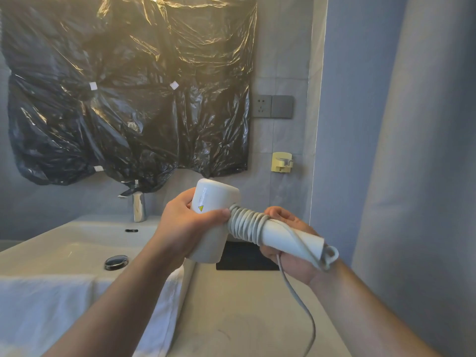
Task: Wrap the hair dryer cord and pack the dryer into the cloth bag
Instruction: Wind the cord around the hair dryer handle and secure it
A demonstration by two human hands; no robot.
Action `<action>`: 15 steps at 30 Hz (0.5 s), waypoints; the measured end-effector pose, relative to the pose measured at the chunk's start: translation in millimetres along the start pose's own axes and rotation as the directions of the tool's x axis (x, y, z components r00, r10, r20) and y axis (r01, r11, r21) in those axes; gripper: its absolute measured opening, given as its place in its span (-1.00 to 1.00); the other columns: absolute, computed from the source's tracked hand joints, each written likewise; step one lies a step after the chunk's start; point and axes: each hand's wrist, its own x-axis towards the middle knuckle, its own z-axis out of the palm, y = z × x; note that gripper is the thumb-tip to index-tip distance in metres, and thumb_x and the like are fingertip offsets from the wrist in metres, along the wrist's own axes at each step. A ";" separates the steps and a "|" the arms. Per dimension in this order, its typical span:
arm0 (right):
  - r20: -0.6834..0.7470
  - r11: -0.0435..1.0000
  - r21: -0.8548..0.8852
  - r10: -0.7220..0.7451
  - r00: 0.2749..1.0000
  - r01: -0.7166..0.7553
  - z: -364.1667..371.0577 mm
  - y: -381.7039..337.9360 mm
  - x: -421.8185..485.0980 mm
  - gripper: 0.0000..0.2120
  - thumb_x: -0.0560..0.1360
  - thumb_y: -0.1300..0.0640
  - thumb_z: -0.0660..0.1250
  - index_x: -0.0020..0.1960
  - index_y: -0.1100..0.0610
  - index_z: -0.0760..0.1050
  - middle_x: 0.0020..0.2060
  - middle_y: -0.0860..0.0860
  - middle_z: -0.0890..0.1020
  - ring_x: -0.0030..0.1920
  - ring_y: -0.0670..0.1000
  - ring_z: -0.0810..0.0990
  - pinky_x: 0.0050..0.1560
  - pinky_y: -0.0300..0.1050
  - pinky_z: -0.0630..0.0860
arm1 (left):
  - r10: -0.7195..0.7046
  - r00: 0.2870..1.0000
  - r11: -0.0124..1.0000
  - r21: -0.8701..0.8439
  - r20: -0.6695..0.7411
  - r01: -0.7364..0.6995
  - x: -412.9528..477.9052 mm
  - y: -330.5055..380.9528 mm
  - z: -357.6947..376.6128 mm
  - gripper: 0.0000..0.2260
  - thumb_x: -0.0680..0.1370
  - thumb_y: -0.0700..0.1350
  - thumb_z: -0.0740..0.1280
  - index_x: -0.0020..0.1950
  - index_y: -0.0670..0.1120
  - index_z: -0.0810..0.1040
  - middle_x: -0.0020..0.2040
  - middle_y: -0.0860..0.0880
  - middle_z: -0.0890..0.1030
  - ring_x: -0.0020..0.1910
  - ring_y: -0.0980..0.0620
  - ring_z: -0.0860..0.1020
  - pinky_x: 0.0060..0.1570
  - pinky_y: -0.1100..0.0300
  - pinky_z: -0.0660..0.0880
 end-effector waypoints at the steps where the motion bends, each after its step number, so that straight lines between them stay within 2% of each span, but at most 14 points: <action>1: 0.003 0.997 0.073 -0.018 1.000 0.018 2.8 5.0 -1.8 -0.67 0.08 0.22 0.64 -0.23 0.16 0.60 -0.36 0.07 0.56 -0.49 -0.03 0.47 -0.57 -0.25 0.35 | -0.024 1.000 0.999 -0.028 -0.020 0.023 -0.5 -1.0 1.1 -0.64 0.23 -0.03 0.53 0.00 -0.03 0.65 -0.16 -0.13 0.69 -0.27 -0.05 0.65 -0.35 0.06 0.63; 3: -0.057 0.993 0.116 -0.028 0.998 0.034 8.1 11.8 -3.2 -0.85 0.33 0.33 0.38 -0.14 0.16 0.51 -0.41 0.01 0.44 -0.52 -0.12 0.32 -0.52 -0.33 0.19 | -0.056 0.996 0.996 -0.071 -0.067 0.051 -0.4 -1.7 2.3 -0.63 0.24 0.01 0.52 0.01 -0.04 0.64 -0.15 -0.15 0.68 -0.23 -0.09 0.64 -0.35 0.05 0.63; 5: -0.167 0.997 0.066 -0.028 0.986 0.040 10.6 15.3 -2.1 -0.80 0.47 0.42 0.16 -0.07 0.17 0.46 -0.42 0.00 0.40 -0.52 -0.15 0.24 -0.50 -0.33 0.11 | -0.060 0.990 0.997 -0.065 -0.127 0.053 1.1 -1.6 3.8 -0.62 0.25 0.03 0.53 0.02 -0.04 0.63 -0.13 -0.15 0.67 -0.20 -0.11 0.64 -0.32 0.00 0.64; 6: -0.214 0.998 0.019 -0.051 0.976 0.057 12.0 16.7 -1.2 -0.78 0.50 0.43 0.12 -0.05 0.18 0.45 -0.40 0.01 0.42 -0.52 -0.15 0.23 -0.50 -0.33 0.09 | -0.059 0.986 0.997 -0.056 -0.153 0.051 2.4 -2.0 4.3 -0.61 0.25 0.02 0.55 0.03 -0.04 0.63 -0.12 -0.15 0.66 -0.19 -0.12 0.64 -0.29 -0.05 0.65; 9: -0.298 0.973 -0.218 -0.145 0.944 0.081 18.6 21.5 -0.5 -0.82 0.57 0.37 0.14 -0.07 0.17 0.47 -0.36 0.04 0.46 -0.51 -0.13 0.23 -0.51 -0.28 0.06 | -0.054 0.974 0.997 -0.062 -0.221 0.041 4.5 -5.4 5.1 -0.61 0.26 0.01 0.59 0.02 -0.06 0.64 -0.10 -0.17 0.67 -0.19 -0.12 0.64 -0.24 -0.15 0.65; 11: -0.312 0.903 -0.424 -0.216 0.925 0.067 25.1 23.1 -1.9 -0.83 0.59 0.32 0.17 -0.12 0.15 0.48 -0.37 0.04 0.46 -0.49 -0.11 0.24 -0.48 -0.22 0.04 | -0.057 0.965 0.997 -0.068 -0.257 0.041 5.1 -7.8 4.1 -0.58 0.23 0.04 0.57 0.02 -0.06 0.64 -0.09 -0.19 0.67 -0.20 -0.11 0.64 -0.24 -0.18 0.65; 13: -0.300 0.803 -0.595 -0.265 0.916 0.037 29.4 24.5 -3.4 -0.82 0.60 0.23 0.21 -0.15 0.16 0.51 -0.41 0.03 0.48 -0.49 -0.09 0.26 -0.48 -0.22 0.09 | -0.063 0.955 0.997 -0.065 -0.288 0.046 5.6 -9.2 3.7 -0.58 0.23 0.04 0.58 0.02 -0.06 0.63 -0.09 -0.18 0.67 -0.20 -0.12 0.64 -0.24 -0.19 0.65; 15: -0.258 0.620 -0.785 -0.298 0.919 -0.019 31.8 26.8 -5.2 -0.72 0.60 0.10 0.23 -0.25 0.15 0.53 -0.48 -0.04 0.47 -0.47 -0.07 0.31 -0.43 -0.19 0.21 | -0.043 0.941 0.999 -0.030 -0.335 0.035 7.3 -10.6 2.8 -0.61 0.28 0.01 0.61 0.02 -0.03 0.61 -0.09 -0.15 0.66 -0.14 -0.16 0.66 -0.22 -0.19 0.66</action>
